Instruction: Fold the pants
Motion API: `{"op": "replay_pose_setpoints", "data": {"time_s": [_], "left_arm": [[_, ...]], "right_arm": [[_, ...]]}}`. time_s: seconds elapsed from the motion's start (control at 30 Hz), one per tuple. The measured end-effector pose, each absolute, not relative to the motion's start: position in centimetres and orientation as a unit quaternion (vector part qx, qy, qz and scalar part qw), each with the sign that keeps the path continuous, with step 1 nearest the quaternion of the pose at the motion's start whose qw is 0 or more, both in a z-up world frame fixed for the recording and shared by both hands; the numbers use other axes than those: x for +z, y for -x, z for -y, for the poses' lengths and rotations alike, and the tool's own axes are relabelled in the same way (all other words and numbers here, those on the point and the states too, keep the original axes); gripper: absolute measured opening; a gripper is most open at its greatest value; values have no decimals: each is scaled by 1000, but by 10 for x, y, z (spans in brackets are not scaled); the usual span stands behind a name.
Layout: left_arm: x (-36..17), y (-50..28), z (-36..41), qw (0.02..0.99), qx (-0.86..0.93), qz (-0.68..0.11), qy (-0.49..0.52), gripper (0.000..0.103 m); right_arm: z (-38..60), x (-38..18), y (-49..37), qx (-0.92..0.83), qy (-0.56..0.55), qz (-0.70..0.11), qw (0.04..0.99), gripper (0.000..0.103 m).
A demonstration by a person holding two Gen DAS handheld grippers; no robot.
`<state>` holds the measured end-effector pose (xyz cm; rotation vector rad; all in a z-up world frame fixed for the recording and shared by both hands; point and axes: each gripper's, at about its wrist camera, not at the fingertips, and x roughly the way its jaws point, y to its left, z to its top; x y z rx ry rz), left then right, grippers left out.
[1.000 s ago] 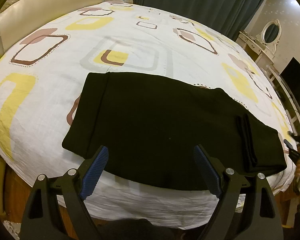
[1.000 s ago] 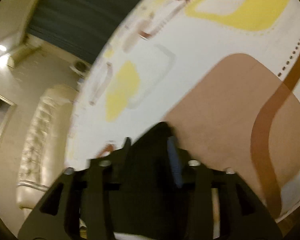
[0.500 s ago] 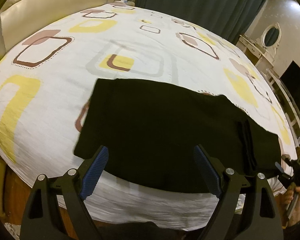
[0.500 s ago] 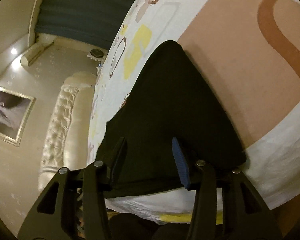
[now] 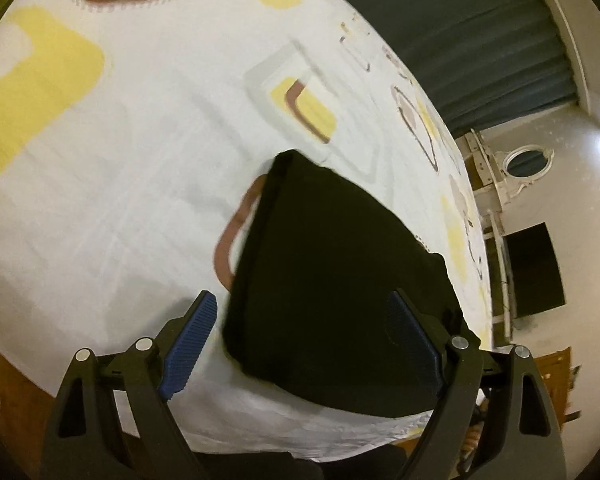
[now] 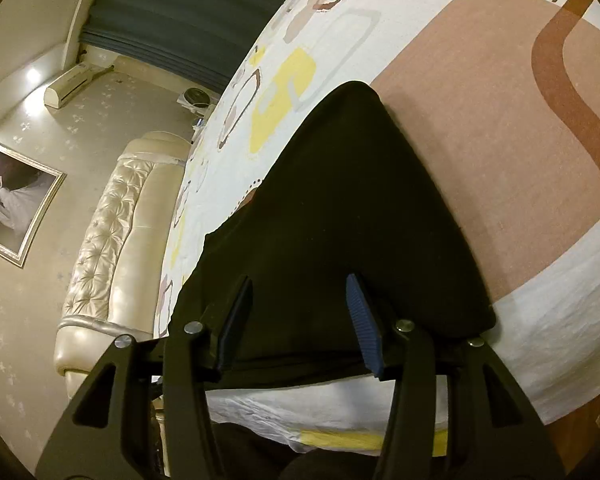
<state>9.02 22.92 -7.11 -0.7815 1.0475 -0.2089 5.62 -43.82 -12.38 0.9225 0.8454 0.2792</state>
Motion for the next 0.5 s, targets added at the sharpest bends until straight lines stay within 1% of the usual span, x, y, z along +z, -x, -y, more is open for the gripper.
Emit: {"op": "replay_pose_setpoints", "data": {"time_s": [0.17,0.33,0.37,0.4,0.43,0.47,0.5], "left_arm": [[-86,-109,-223,779,-136,-496,359,86],[-91,-127,-210,772,-178,-492,361,84],[-91,-130,-207,772,-185,-490,361,78],[-92,-132,-205,770,-189,-490,363,57],[-94,-134,-203,764,-192,-495,367,44],[-100,-136,-201,754,-189,-506,373,26],[-105,-136,-199,749,-187,-512,377,23]], "right_arm": [[434,-120,-58,131,-427,-392,804,56],[426,-113,-60,134,-412,-388,814,69],[424,-111,-61,134,-410,-387,815,70],[423,-110,-61,134,-407,-386,817,72],[421,-109,-62,136,-406,-384,818,75],[421,-108,-62,138,-406,-382,819,77],[420,-107,-62,140,-404,-380,820,79]]}}
